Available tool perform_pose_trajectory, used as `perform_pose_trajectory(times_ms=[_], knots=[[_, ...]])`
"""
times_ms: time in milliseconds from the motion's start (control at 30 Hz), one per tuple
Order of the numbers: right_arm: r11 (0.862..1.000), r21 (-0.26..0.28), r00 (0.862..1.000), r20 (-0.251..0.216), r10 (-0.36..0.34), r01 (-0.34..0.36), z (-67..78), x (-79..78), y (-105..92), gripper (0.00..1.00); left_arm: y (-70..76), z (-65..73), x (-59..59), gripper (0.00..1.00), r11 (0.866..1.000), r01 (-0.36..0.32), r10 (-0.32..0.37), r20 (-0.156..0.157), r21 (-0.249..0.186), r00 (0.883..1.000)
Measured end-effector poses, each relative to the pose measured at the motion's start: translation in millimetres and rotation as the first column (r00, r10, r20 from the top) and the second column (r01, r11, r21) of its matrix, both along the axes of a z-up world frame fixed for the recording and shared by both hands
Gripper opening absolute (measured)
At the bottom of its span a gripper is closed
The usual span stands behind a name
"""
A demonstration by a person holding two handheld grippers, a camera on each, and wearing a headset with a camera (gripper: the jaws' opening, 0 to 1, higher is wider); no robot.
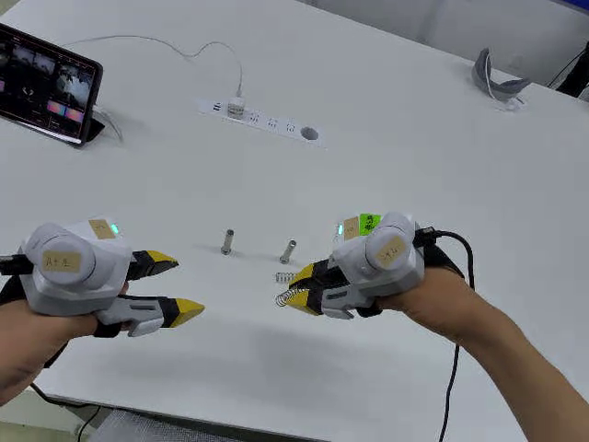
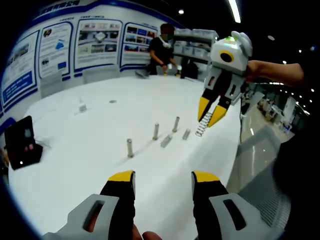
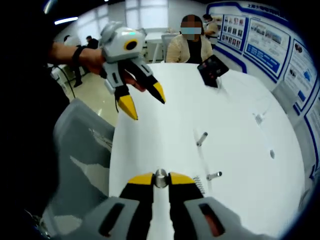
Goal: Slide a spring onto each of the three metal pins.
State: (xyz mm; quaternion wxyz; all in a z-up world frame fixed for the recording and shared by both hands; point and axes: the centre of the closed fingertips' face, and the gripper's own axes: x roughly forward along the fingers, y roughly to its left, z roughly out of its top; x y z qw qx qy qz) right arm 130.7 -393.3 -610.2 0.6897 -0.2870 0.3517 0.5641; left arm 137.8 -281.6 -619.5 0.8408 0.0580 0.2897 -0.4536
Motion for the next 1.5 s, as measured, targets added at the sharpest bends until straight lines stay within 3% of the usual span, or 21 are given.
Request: perform_pose_trajectory(times_ms=[533, 1000, 1500], knots=[[0.999, -0.018, 0.999, 0.024, 0.035, -0.035, -3.2, 35.1, 12.3, 0.12, 25.1, 0.7, 11.4, 0.6, 0.997, -0.074, 0.074, 0.01, 0.023, 0.997], [0.999, -0.029, 0.998, 0.045, 0.047, -0.045, -0.2, 71.4, 24.7, 0.12, 46.9, 4.9, 18.3, 0.66, 0.99, -0.139, 0.138, 0.022, 0.016, 0.99], [0.996, -0.054, 0.996, 0.039, 0.08, -0.078, -16.0, 95.3, 41.5, 0.12, 57.2, 4.0, 21.0, 0.73, 0.984, -0.179, 0.179, 0.008, 0.005, 0.984]])
